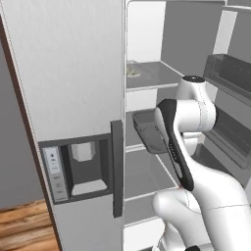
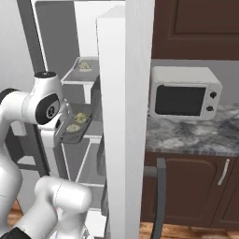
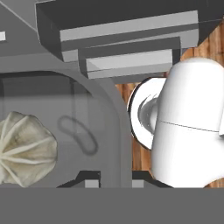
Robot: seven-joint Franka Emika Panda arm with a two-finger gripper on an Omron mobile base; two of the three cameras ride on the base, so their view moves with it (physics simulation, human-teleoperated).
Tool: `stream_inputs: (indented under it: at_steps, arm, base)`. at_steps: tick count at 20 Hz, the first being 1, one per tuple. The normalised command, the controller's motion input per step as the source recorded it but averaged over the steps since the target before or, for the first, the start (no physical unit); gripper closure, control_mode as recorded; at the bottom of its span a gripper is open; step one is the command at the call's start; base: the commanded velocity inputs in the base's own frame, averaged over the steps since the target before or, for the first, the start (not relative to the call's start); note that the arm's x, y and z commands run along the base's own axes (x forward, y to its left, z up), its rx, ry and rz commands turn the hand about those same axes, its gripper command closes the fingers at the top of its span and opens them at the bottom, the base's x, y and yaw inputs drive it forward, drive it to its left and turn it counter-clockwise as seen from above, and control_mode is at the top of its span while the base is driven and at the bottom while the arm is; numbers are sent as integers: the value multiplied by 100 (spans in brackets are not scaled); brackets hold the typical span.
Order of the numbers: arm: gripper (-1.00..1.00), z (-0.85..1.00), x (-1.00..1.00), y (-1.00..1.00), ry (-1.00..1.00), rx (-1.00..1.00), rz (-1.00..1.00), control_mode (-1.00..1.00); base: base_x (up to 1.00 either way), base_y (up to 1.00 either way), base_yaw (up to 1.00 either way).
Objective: Place two dumplings into each of the tupperware containers and then place the containers in the fridge.
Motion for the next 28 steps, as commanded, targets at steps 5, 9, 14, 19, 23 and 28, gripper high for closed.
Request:
stream_inputs:
  at_steps: [5,9,14,19,23,28]
  arm:
    - [100,0,0,0,0,0,0,100]
    - [100,0,0,0,0,0,0,100]
    - [100,0,0,0,0,0,0,100]
    - [100,0,0,0,0,0,0,100]
    - [100,0,5,-6,1,2,0,-100]
    - [100,-4,1,-46,2,4,-5,-100]
  base:
    - [0,-5,0]
    - [43,-50,0]
    - [78,-4,0]
    - [69,-11,0]
    - [26,-16,0]
    - [0,0,0]
